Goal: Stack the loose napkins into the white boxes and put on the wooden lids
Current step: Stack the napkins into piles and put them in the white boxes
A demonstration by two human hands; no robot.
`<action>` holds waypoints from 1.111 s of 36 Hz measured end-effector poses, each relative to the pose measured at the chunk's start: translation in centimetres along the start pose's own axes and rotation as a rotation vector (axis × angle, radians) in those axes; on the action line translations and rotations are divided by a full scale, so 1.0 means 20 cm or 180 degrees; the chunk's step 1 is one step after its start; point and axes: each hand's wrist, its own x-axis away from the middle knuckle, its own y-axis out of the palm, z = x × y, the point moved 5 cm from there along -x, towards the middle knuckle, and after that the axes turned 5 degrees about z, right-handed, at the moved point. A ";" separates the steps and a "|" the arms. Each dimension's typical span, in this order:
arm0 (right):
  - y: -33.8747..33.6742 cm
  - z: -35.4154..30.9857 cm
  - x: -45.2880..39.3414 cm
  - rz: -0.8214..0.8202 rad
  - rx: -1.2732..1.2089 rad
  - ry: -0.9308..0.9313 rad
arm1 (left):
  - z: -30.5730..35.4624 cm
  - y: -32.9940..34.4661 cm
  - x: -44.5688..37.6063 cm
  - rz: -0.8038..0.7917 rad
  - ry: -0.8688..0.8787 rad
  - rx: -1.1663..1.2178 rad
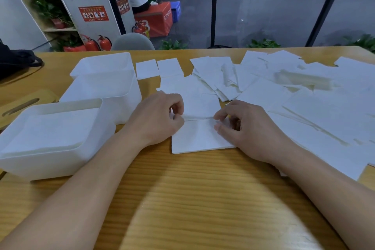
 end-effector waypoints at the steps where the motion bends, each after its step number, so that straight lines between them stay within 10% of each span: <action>1: 0.00 0.00 0.00 -0.0007 0.0000 0.0006 | 0.00 0.00 0.00 0.0055 -0.0016 0.0044; 25: 0.01 -0.04 0.01 -0.0283 0.0164 -0.0112 | -0.05 0.13 -0.08 -0.0012 -0.0367 0.0075; 40: -0.11 -0.04 -0.04 0.0840 0.0141 0.0042 | 0.09 -0.08 0.01 0.0812 0.0227 0.1199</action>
